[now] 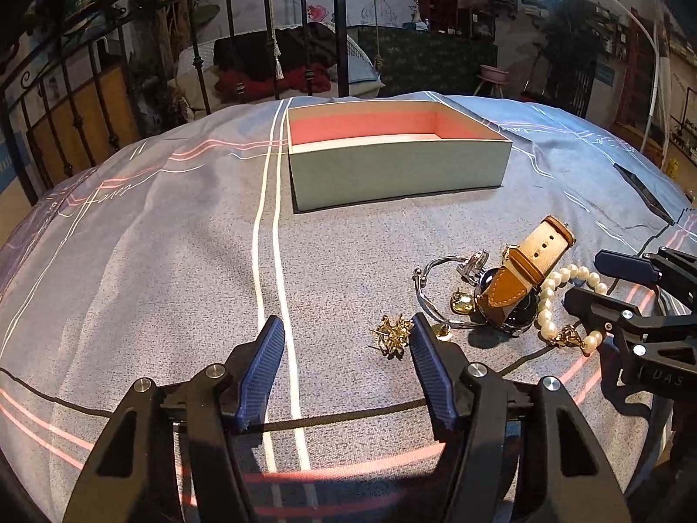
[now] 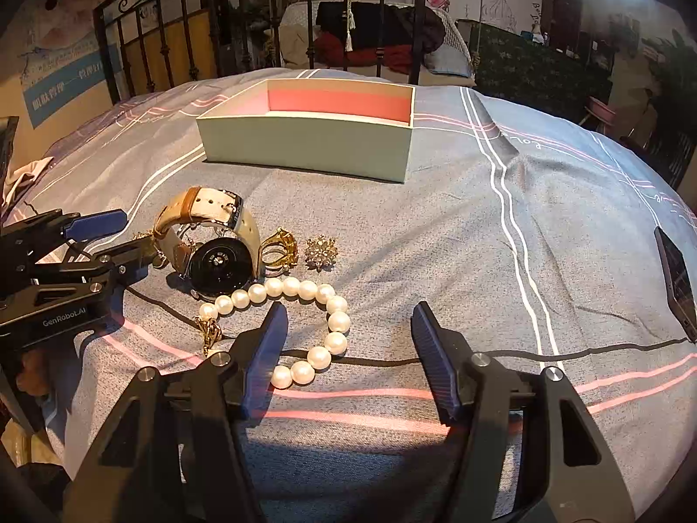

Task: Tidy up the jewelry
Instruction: 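Grasp the gold brooch with left tool while right tool grasps pearl bracelet, then carry brooch and pearl bracelet into the box and open both tools, then grasp the small gold charm with left tool while right tool grasps gold ring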

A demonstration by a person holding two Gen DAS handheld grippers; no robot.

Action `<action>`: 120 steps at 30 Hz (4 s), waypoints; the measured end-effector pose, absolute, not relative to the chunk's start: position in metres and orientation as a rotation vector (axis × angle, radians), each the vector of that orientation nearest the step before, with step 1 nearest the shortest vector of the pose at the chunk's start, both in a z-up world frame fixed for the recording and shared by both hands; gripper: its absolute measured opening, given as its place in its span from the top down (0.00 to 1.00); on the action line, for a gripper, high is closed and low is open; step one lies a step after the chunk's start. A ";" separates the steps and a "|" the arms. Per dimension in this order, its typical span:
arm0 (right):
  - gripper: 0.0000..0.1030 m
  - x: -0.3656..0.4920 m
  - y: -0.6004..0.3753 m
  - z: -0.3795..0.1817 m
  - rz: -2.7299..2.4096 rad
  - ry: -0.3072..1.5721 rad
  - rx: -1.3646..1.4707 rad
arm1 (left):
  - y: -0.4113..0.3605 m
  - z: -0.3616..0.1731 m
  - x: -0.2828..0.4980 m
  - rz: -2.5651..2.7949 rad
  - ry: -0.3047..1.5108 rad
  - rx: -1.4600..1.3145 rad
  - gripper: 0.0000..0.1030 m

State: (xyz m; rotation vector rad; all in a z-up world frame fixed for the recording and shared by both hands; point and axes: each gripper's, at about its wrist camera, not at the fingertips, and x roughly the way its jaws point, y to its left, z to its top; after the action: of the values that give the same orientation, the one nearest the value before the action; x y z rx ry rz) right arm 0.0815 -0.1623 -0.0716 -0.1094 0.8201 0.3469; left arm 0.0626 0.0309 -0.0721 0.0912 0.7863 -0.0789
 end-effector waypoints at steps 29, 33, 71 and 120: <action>0.90 0.057 -0.159 -0.035 0.420 0.677 -0.144 | 0.032 -0.032 0.054 -0.177 0.698 0.029 0.85; 0.90 0.058 -0.159 -0.015 0.424 0.635 -0.155 | 0.032 -0.019 0.054 -0.180 0.682 0.010 0.85; 0.90 0.284 -0.101 -0.015 0.457 0.752 -0.180 | 0.020 -0.007 0.276 -0.105 0.890 -0.035 0.85; 0.55 0.223 -0.142 0.004 0.427 0.670 -0.120 | 0.042 -0.004 0.232 -0.044 0.884 -0.042 0.39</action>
State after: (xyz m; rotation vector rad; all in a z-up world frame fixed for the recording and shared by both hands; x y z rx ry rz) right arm 0.2233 -0.1415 0.0036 -0.1204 0.6700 0.4269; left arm 0.2325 0.0424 -0.0043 -0.0418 0.8842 -0.0440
